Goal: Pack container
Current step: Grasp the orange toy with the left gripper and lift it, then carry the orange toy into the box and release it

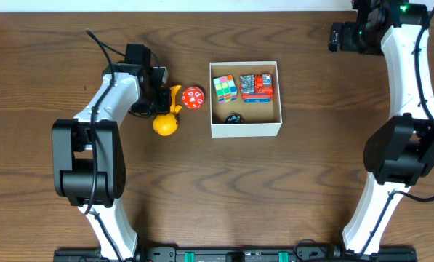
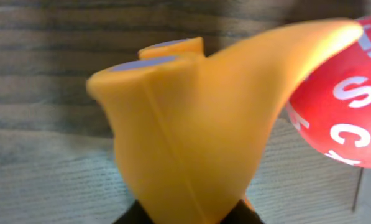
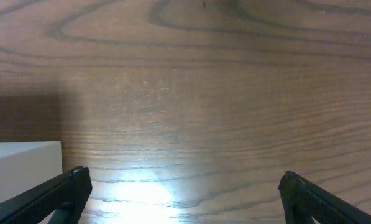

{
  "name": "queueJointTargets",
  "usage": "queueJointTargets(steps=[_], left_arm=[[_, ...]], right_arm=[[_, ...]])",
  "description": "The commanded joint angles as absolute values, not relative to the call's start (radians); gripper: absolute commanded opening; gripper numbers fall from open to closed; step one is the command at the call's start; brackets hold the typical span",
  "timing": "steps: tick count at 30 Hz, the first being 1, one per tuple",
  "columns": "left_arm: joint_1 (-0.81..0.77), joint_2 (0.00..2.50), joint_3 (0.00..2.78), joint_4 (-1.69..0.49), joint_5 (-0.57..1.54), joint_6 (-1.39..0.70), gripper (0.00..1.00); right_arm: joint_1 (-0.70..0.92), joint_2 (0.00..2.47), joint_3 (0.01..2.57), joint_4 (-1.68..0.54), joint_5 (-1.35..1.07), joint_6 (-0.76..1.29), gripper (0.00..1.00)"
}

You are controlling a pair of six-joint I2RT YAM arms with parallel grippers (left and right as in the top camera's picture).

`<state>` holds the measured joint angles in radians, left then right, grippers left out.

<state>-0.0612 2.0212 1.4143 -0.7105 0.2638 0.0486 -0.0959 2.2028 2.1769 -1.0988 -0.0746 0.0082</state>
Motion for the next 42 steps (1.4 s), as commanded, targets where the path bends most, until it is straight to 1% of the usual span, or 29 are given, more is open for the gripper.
queueJointTargets(steps=[1, 3, 5, 6, 8, 10, 12, 16, 18, 21, 24, 28, 33, 36, 42], left_arm=[[-0.052, 1.985, 1.436, -0.729, 0.219, 0.056, 0.13], [-0.047, 1.937, 1.460, -0.729, 0.161, 0.056, 0.13], [-0.040, 1.872, 1.500, -0.729, 0.070, 0.075, 0.06], [-0.039, 1.841, 1.525, -0.729, 0.042, 0.102, 0.06], [-0.039, 1.771, 1.588, -0.716, 0.028, 0.218, 0.06], [-0.045, 1.724, 1.632, -0.686, 0.035, 0.255, 0.06], [-0.054, 1.681, 1.661, -0.638, 0.105, 0.254, 0.06], [-0.084, 1.645, 1.674, -0.521, 0.367, 0.254, 0.06], [-0.109, 1.650, 1.673, -0.482, 0.461, 0.255, 0.06], [-0.162, 1.674, 1.673, -0.453, 0.521, 0.269, 0.06], [-0.223, 1.708, 1.673, -0.444, 0.562, 0.369, 0.06], [-0.298, 1.759, 1.673, -0.457, 0.569, 0.403, 0.06], [-0.364, 1.834, 1.673, -0.524, 0.569, 0.492, 0.06], [-0.388, 1.879, 1.673, -0.568, 0.569, 0.562, 0.06], [-0.402, 1.943, 1.673, -0.640, 0.569, 0.637, 0.06]], right_arm=[[-0.102, 2.203, 2.196, -1.099, -0.078, 0.022, 0.99], [-0.102, 2.203, 2.196, -1.099, -0.078, 0.022, 0.99], [-0.102, 2.203, 2.196, -1.099, -0.078, 0.022, 0.99], [-0.102, 2.203, 2.196, -1.099, -0.078, 0.022, 0.98], [-0.102, 2.203, 2.196, -1.099, -0.078, 0.022, 0.99], [-0.102, 2.203, 2.196, -1.099, -0.078, 0.022, 0.99], [-0.102, 2.203, 2.196, -1.099, -0.078, 0.022, 0.99], [-0.102, 2.203, 2.196, -1.099, -0.078, 0.022, 0.99], [-0.102, 2.203, 2.196, -1.099, -0.078, 0.022, 0.99], [-0.102, 2.203, 2.196, -1.099, -0.078, 0.022, 0.99], [-0.102, 2.203, 2.196, -1.099, -0.078, 0.022, 0.99], [-0.102, 2.203, 2.196, -1.099, -0.078, 0.022, 0.99], [-0.102, 2.203, 2.196, -1.099, -0.078, 0.022, 0.99], [-0.102, 2.203, 2.196, -1.099, -0.078, 0.022, 0.99], [-0.102, 2.203, 2.196, -1.099, -0.078, 0.022, 0.99]])
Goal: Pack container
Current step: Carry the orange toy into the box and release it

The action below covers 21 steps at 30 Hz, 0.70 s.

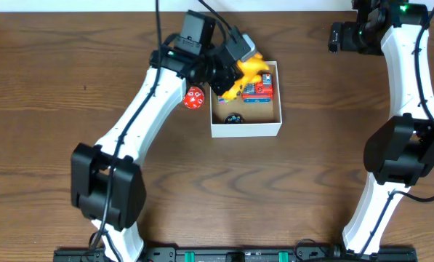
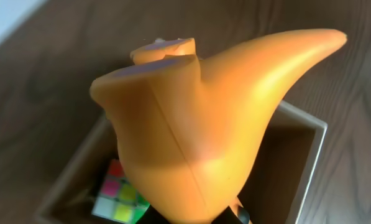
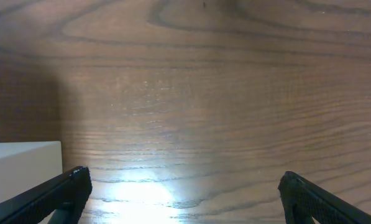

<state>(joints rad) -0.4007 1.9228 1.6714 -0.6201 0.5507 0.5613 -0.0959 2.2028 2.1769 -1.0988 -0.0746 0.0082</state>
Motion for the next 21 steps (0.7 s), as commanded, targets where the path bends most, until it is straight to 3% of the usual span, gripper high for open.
queueJointTargets(steps=[1, 14, 17, 21], left_arm=[[-0.402, 1.954, 1.673, -0.650, 0.568, 0.637, 0.06], [-0.405, 2.020, 1.673, -0.745, 0.567, 0.767, 0.07], [-0.406, 2.020, 1.673, -0.752, 0.567, 0.766, 0.32], [-0.406, 2.020, 1.673, -0.763, 0.567, 0.766, 0.54]], right_arm=[[-0.102, 2.203, 2.196, -1.099, -0.078, 0.022, 0.99], [-0.102, 2.203, 2.196, -1.099, -0.078, 0.022, 0.99], [-0.102, 2.203, 2.196, -1.099, -0.078, 0.022, 0.99], [-0.102, 2.203, 2.196, -1.099, -0.078, 0.022, 0.99]])
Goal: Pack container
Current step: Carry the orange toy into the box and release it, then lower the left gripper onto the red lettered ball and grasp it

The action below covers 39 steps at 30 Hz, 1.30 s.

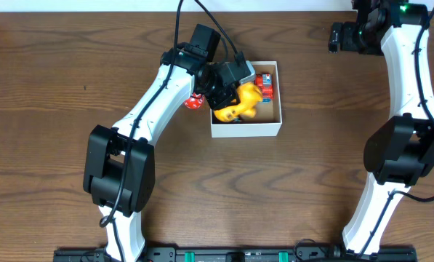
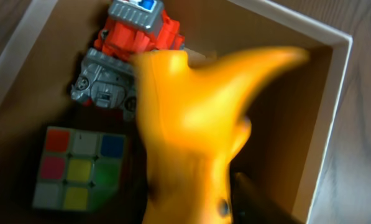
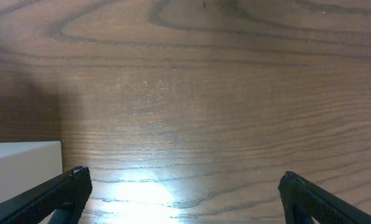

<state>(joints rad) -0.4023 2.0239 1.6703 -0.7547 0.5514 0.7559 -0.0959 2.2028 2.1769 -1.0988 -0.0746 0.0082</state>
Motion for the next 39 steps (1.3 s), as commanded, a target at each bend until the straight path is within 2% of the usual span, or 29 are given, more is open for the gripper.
queueJointTargets(steps=[1, 4, 13, 17, 19, 22, 27, 30, 34, 36, 37, 39], left_arm=[[-0.406, 2.020, 1.673, -0.763, 0.567, 0.766, 0.57], [-0.405, 2.020, 1.673, -0.763, 0.567, 0.766, 0.61], [-0.405, 2.016, 1.673, -0.685, 0.562, 0.722, 0.59], [-0.398, 1.981, 1.682, -0.619, 0.435, 0.630, 0.59], [-0.386, 1.951, 1.693, -0.605, 0.340, 0.551, 0.60], [-0.350, 1.880, 1.700, -0.608, 0.187, 0.330, 0.68], [-0.263, 1.794, 1.700, -0.701, 0.116, -0.033, 0.68], [-0.231, 1.811, 1.687, -0.796, 0.111, -0.148, 0.67], [-0.224, 1.887, 1.651, -0.823, 0.111, -0.296, 0.63], [-0.226, 1.941, 1.650, -0.823, 0.112, -0.397, 0.58], [-0.226, 1.961, 1.650, -0.823, 0.115, -0.443, 0.49], [-0.226, 1.999, 1.650, -0.823, 0.125, -0.499, 0.47]], right_arm=[[-0.102, 2.203, 2.196, -1.099, -0.078, 0.022, 0.99], [-0.102, 2.203, 2.196, -1.099, -0.078, 0.022, 0.99], [-0.102, 2.203, 2.196, -1.099, -0.078, 0.022, 0.99], [-0.102, 2.203, 2.196, -1.099, -0.078, 0.022, 0.99], [-0.102, 2.203, 2.196, -1.099, -0.078, 0.022, 0.99], [-0.102, 2.203, 2.196, -1.099, -0.078, 0.022, 0.99], [-0.102, 2.203, 2.196, -1.099, -0.078, 0.022, 0.99], [-0.102, 2.203, 2.196, -1.099, -0.078, 0.022, 0.99], [-0.102, 2.203, 2.196, -1.099, -0.078, 0.022, 0.99], [-0.102, 2.203, 2.196, -1.099, -0.078, 0.022, 0.99], [-0.102, 2.203, 2.196, -1.099, -0.078, 0.022, 0.99], [-0.102, 2.203, 2.196, -1.099, -0.078, 0.022, 0.99]])
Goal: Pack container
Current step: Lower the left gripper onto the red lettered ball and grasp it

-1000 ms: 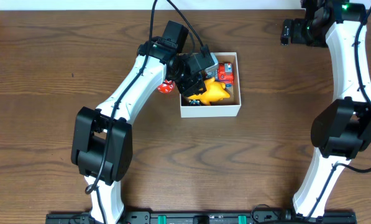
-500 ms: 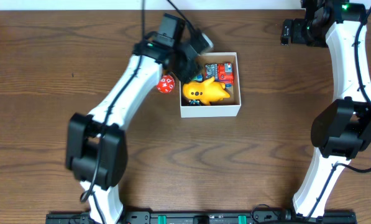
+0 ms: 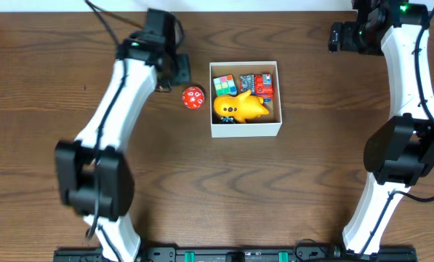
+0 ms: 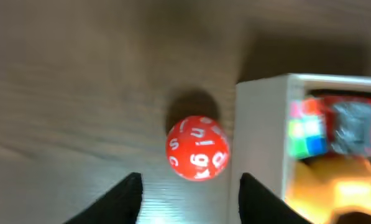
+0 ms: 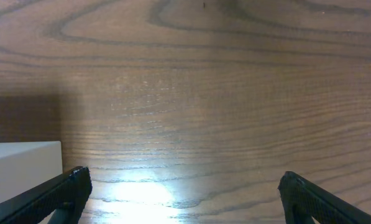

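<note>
The white box (image 3: 246,129) stands mid-table. Inside lie a yellow rubber duck (image 3: 240,107), a colour cube (image 3: 224,85), a red and grey robot toy (image 3: 259,85) and a small dark item, mostly hidden. A red ball with white letters (image 3: 193,97) rests on the table just left of the box, also seen as a red ball (image 4: 197,148) beside the box wall (image 4: 260,137). My left gripper (image 4: 188,202) hangs open above the ball, nothing in it; from overhead the left gripper (image 3: 176,73) is up-left of the ball. My right gripper (image 5: 184,193) is open over bare wood.
The brown wooden table (image 3: 275,189) fills the scene. The right arm (image 3: 409,65) stands along the far right edge. A white object's corner (image 5: 23,163) shows at the lower left of the right wrist view.
The duck now lies loose in the box. My left gripper has let it go, left the box and stands open above the red ball. The right arm has not moved.
My left gripper was shut on the yellow duck on the table, left of the red ball. Then it held the duck above the box, then low inside it. Now the duck lies in the box and the gripper is open over the ball.
</note>
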{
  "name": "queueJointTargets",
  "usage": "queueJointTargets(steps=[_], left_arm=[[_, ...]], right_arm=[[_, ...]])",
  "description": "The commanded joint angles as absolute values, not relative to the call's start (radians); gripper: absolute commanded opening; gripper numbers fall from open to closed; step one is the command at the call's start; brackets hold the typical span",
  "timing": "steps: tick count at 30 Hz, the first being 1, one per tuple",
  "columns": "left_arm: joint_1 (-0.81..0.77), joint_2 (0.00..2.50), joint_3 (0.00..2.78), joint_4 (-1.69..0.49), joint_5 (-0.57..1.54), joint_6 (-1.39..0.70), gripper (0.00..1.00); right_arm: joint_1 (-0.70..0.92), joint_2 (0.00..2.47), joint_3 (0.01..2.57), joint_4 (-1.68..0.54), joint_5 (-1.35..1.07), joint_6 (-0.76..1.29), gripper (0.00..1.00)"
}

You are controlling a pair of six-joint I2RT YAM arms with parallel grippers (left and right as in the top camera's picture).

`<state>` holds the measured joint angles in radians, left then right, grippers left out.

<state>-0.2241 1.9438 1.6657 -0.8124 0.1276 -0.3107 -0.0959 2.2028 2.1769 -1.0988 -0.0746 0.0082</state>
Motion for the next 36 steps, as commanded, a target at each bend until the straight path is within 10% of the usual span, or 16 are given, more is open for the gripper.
queueJointTargets(steps=[1, 13, 34, 36], left_arm=[[-0.226, 2.012, 1.650, -0.823, 0.127, -0.508, 0.47], [-0.226, 2.081, 1.650, -0.771, 0.171, -0.511, 0.66], [-0.228, 2.179, 1.646, -0.738, 0.247, -0.511, 0.66], [-0.227, 2.181, 1.646, -0.739, 0.247, -0.510, 0.54]], right_arm=[[-0.102, 2.203, 2.196, -1.099, -0.078, 0.022, 0.99], [-0.102, 2.203, 2.196, -1.099, -0.078, 0.022, 0.99], [-0.102, 2.203, 2.196, -1.099, -0.078, 0.022, 0.99], [-0.102, 2.203, 2.196, -1.099, -0.078, 0.022, 0.99]])
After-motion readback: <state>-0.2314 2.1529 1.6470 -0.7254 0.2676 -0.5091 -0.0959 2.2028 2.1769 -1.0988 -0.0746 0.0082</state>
